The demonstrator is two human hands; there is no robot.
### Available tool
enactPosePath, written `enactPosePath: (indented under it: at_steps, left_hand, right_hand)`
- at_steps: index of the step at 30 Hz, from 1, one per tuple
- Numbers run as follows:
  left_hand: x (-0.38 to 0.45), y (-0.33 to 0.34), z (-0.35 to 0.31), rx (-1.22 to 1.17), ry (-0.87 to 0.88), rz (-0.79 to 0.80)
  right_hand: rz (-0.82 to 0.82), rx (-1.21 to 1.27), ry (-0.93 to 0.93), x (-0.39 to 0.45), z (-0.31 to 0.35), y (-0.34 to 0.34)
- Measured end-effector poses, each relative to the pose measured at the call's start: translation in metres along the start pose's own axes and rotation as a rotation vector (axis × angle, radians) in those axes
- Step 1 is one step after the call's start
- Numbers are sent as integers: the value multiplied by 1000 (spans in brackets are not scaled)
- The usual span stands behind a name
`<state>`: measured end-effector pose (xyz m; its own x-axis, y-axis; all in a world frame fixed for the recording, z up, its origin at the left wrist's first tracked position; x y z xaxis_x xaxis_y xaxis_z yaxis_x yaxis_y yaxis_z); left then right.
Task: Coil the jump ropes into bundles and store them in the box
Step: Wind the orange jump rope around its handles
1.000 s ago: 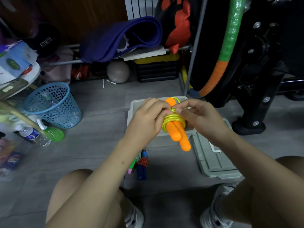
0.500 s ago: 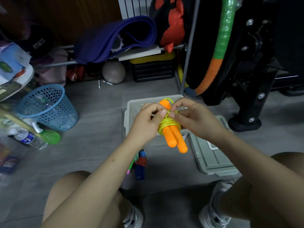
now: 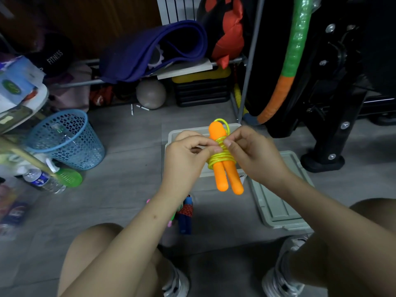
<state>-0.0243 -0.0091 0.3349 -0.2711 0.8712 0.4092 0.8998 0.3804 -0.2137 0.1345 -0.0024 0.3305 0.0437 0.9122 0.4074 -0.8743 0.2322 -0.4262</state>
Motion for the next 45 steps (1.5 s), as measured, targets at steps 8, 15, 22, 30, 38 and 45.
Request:
enactPosePath:
  at_steps: [8,15,22,30,38,45]
  left_hand:
    - [1,4,-1,155,141,121]
    - [-14,11,-1,265,272,214]
    - [-9,12,0,195,350,308]
    - [-6,6,11,-2,140,126]
    - [1,0,49,-158,-723,209]
    - [-11,-26,48,-305,-824,186]
  right_hand:
    - [-37,28,38,-7,-2,6]
    - [-137,521,365,-4,-6,14]
    - [27,643,552,5,-11,10]
    - [63,706,612,4,-21,20]
    - [209,662,674,-3,-31,37]
    - [356,465,678,-19,-9,48]
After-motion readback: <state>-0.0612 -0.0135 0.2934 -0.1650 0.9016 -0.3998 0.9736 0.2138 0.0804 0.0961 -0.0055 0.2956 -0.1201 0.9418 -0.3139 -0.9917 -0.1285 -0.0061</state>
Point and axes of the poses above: each hand's wrist, its own x-axis towards the middle knuckle, its own y-axis out of the palm, z = x × y, the point moved 2 cm from there along x, towards the middle knuckle, and after that the axes turned 14 degrees about -z, right-handed, at the moved point
